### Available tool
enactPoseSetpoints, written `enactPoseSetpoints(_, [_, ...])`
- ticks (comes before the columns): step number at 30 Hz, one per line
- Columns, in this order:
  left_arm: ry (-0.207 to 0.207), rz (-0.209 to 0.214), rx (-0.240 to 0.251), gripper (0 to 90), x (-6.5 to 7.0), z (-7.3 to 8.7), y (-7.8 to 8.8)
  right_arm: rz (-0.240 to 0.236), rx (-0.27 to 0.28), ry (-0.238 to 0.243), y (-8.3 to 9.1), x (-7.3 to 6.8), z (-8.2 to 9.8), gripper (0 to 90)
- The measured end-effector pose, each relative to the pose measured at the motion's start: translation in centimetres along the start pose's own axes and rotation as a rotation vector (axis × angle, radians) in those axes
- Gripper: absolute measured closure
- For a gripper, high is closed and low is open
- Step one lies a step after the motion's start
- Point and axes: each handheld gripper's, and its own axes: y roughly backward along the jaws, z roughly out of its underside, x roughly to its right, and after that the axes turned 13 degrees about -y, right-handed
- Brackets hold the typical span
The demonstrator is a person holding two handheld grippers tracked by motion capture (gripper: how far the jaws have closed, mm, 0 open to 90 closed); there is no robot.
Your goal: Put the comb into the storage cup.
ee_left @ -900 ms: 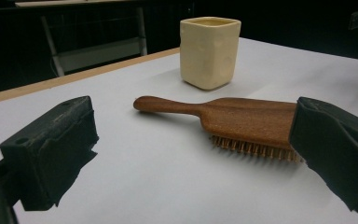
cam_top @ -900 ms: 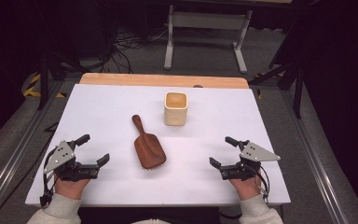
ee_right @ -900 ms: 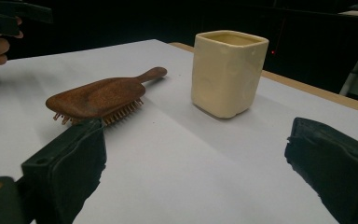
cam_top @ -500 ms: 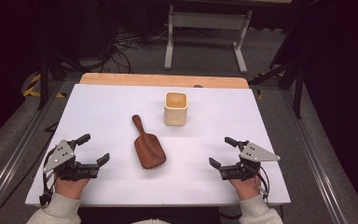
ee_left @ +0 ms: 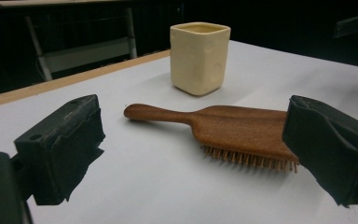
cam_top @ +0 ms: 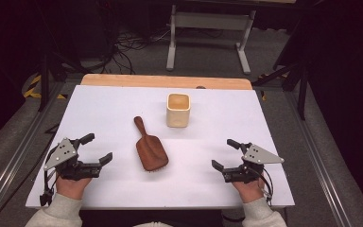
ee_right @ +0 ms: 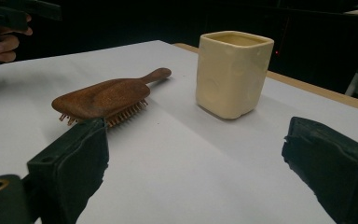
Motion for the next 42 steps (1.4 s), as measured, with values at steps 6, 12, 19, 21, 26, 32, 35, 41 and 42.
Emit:
enactPoseSetpoints(6, [-0.005,0.031,0.003,7.0,-0.6,-1.3,-1.2,0.001,-0.014,0.001,-0.2,0.0,0.0,7.1])
enactPoseSetpoints(12, [-0.028,0.068,0.002,7.6,-1.0,-2.8,-2.9,-0.004,-0.011,-0.001,-0.1,0.0,0.1,7.1])
enactPoseSetpoints(19, [-0.048,0.1,-0.006,8.6,-1.4,-3.8,-4.3,-0.01,-0.015,0.0,-0.1,0.0,0.1,7.2])
enactPoseSetpoints(21, [-0.047,0.112,-0.013,9.1,-1.6,-4.1,-4.8,-0.011,-0.016,0.002,-0.1,0.0,0.1,7.3])
enactPoseSetpoints(26, [-0.049,0.142,-0.016,12.0,-2.0,-4.7,-6.0,-0.013,-0.017,0.004,-0.1,0.0,0.1,7.4])
enactPoseSetpoints(32, [-0.071,0.174,-0.028,13.5,-2.3,-5.4,-7.4,-0.018,-0.019,0.005,-0.2,0.0,0.1,7.5])
enactPoseSetpoints(35, [-0.08,0.198,-0.046,13.9,-2.7,-5.8,-8.6,-0.02,-0.021,0.008,-0.2,0.0,0.1,7.5])
enactPoseSetpoints(41, [-0.088,0.215,-0.054,14.3,-2.8,-6.3,-9.9,-0.022,-0.019,0.007,-0.1,0.0,0.1,7.6])
enactPoseSetpoints(42, [-0.095,0.22,-0.057,14.3,-2.8,-6.5,-10.3,-0.022,-0.019,0.006,-0.1,0.1,0.1,7.6])
